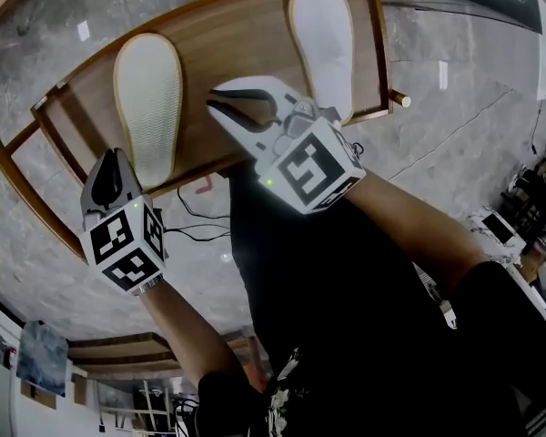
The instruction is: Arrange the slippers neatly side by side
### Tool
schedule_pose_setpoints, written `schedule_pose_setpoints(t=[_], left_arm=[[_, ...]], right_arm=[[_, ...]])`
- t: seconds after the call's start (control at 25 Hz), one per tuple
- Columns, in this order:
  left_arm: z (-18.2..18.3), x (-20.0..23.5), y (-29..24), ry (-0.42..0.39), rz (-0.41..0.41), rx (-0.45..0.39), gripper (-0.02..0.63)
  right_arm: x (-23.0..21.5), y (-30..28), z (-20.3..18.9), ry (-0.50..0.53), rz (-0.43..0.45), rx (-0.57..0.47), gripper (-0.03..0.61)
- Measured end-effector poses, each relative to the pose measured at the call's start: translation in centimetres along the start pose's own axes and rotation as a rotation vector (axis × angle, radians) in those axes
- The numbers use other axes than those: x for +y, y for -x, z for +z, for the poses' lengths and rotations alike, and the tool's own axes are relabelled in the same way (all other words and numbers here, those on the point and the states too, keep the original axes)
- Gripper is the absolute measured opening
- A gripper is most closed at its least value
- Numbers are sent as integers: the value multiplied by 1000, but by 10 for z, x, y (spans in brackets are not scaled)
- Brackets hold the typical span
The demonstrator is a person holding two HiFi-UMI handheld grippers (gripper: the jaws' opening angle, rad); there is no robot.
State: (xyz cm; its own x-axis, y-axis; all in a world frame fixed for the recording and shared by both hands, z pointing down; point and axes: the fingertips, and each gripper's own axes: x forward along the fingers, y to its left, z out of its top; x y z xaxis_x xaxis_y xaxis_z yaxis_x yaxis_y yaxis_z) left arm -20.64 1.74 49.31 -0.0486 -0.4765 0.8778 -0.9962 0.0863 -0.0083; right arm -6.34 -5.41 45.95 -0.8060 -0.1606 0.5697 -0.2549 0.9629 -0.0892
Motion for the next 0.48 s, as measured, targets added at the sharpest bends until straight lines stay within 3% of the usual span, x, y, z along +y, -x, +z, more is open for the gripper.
schedule_pose_setpoints(t=[0.16, 0.24, 0.48], left_arm=[[-1, -15, -10, 41, -158, -24, 125], [-2, -17, -14, 55, -198, -24, 127], [-21, -21, -33, 89, -299, 78, 129]], right_arm=[[17, -25, -7, -3, 53, 34, 28], [26, -36, -7, 6, 82, 42, 28], [45, -55, -21, 23, 125, 99, 28]])
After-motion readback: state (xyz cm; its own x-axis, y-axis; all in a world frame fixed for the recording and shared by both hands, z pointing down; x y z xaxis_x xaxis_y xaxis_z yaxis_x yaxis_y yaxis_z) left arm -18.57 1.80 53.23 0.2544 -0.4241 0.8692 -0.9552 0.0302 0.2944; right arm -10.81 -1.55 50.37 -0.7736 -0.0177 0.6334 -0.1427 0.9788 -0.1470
